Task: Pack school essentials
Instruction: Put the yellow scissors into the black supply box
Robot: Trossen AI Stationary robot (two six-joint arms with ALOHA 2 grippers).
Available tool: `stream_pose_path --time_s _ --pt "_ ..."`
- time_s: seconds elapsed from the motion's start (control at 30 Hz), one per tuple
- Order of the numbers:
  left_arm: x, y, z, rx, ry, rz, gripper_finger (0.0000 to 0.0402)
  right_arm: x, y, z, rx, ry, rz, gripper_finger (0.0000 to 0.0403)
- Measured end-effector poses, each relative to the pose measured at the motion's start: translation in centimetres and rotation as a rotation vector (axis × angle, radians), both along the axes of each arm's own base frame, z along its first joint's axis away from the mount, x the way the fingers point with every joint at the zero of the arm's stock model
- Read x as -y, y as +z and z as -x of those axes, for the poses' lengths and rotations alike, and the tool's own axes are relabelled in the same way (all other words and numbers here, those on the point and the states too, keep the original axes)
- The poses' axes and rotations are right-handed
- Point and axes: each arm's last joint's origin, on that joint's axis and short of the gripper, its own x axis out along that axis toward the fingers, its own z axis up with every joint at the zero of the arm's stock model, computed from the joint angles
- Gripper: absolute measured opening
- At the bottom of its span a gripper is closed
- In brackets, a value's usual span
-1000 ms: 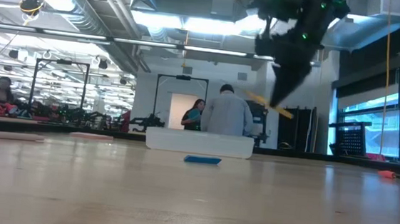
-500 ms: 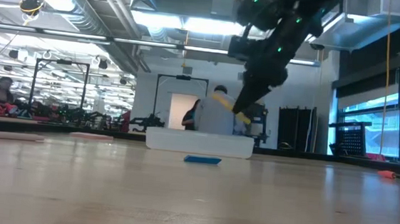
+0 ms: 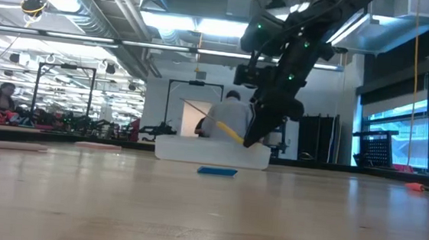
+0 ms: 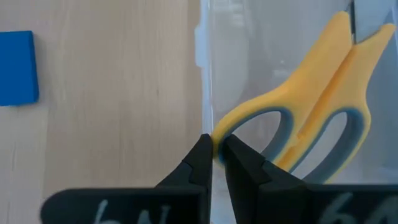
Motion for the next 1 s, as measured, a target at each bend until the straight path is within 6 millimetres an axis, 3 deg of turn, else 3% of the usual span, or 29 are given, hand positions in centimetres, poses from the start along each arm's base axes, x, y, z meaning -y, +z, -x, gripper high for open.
stream_pose_path --time_s 0.3,0.7,1.0 --pt "0.0 0.0 0.0 0.000 0.000 0.001 0.0000 0.8 -0.2 0.3 -0.030 -0.026 -0.004 0.0033" --pt "0.0 0.0 0.0 -0.001 0.001 0.002 0.0000 1.3 1.5 -0.5 -0.025 -0.007 0.013 0.0033" --pt "0.0 0.0 0.0 -0.001 0.001 0.002 0.0000 3.2 1.4 0.2 -0.050 0.039 -0.024 0.0033"
